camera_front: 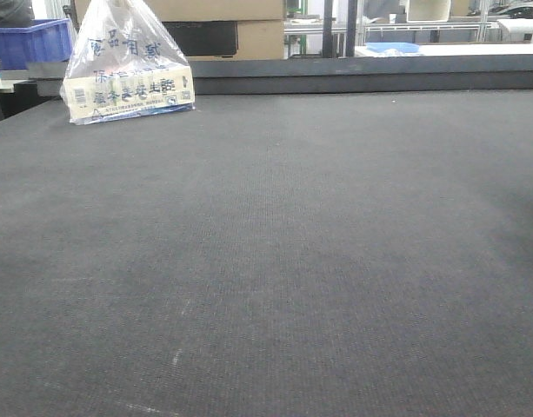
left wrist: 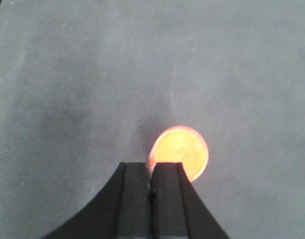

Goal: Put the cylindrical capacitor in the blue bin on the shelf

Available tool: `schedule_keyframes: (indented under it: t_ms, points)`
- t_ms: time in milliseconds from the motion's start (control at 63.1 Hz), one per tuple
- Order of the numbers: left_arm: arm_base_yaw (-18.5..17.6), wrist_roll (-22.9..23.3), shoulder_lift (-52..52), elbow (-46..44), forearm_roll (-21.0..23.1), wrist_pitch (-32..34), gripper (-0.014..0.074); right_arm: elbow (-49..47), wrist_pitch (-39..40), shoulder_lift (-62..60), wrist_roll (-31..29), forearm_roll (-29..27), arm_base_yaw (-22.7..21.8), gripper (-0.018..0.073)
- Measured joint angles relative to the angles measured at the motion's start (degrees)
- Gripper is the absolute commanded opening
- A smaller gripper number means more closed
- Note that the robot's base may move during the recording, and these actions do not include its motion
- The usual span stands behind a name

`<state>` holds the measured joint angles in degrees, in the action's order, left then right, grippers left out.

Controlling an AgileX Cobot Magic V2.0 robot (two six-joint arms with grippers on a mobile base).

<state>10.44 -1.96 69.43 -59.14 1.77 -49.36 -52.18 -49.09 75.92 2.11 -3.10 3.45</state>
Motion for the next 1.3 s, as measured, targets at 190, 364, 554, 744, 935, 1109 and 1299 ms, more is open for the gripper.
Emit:
schedule_keyframes:
  t_ms: [190, 364, 554, 744, 935, 1109, 1299]
  points:
    - [0.81, -5.93, 2.79, 0.0, 5.22, -2.35, -0.0111, 0.0, 0.03, 2.37, 0.13, 0.52, 0.0, 0.0365]
    - [0.81, -6.42, 4.7, 0.0, 6.62, -2.25, -0.0111, 0.0, 3.96, 4.23, 0.13, 0.73, 0.0, 0.0485]
    - [0.81, -6.6, 5.72, 0.0, 6.9, -2.11, -0.0111, 0.0, 8.22, 8.25, 0.13, 0.73, 0.0, 0.0435]
    - [0.81, -6.65, 5.91, 0.0, 6.9, -2.02, -0.0111, 0.0, 10.2, 11.45, 0.13, 0.73, 0.0, 0.0423]
    - [0.81, -6.75, 5.91, 0.0, 6.94, -1.29, -0.0111, 0.0, 11.91, 13.23, 0.13, 0.73, 0.0, 0.0421]
    - [0.81, -6.79, 5.91, 0.0, 7.03, -1.21, -0.0111, 0.0, 12.4, 13.46, 0.03, 0.73, 0.0, 0.023]
    - [0.81, -6.79, 5.91, 0.0, 7.03, -1.21, -0.0076, 0.0, 12.53, 13.71, 0.16, 0.73, 0.0, -0.0165]
